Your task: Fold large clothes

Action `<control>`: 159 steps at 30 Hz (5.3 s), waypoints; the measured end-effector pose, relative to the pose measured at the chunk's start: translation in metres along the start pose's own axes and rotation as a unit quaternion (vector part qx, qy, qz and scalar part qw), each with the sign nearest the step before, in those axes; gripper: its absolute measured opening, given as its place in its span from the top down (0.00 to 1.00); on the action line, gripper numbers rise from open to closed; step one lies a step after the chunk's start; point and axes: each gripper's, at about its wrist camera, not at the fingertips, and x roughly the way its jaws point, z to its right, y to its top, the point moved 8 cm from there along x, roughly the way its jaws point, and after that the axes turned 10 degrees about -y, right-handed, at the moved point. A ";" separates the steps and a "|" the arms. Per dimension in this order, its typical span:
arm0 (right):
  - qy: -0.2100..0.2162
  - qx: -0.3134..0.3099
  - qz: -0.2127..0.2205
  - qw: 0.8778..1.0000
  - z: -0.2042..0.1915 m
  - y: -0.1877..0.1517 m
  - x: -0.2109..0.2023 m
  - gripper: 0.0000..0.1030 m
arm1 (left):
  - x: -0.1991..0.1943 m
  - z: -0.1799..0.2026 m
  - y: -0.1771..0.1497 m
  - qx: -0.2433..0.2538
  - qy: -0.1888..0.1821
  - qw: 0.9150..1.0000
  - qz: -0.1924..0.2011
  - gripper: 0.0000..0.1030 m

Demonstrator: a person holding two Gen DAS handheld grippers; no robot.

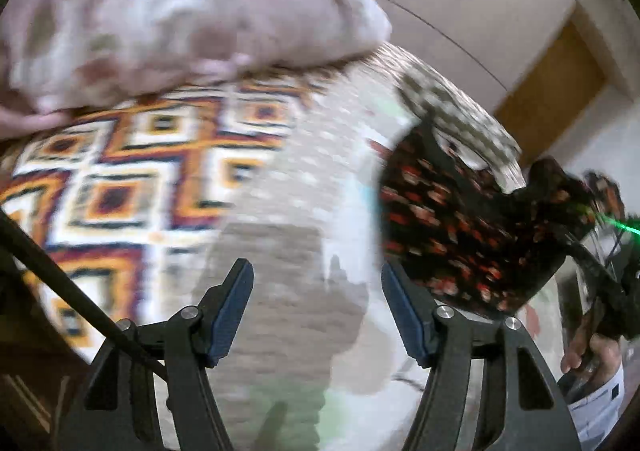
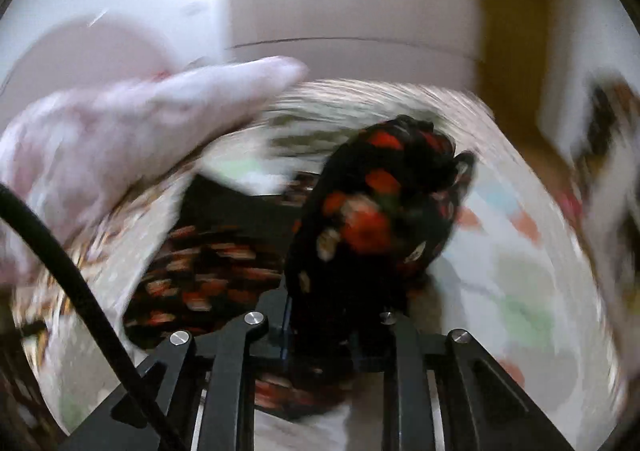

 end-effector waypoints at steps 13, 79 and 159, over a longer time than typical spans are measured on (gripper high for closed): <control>0.108 -0.187 -0.019 0.976 -0.188 -0.056 0.035 0.46 | -0.017 -0.044 0.001 -0.022 0.012 1.000 0.014 0.36; 0.231 0.208 -0.077 0.947 0.060 -0.011 0.042 0.79 | 0.099 0.119 -0.027 0.159 -0.033 0.985 -0.059 0.38; 0.080 0.158 -0.070 0.982 0.061 -0.098 -0.005 0.62 | 0.029 0.129 -0.118 0.180 0.077 0.981 0.009 0.00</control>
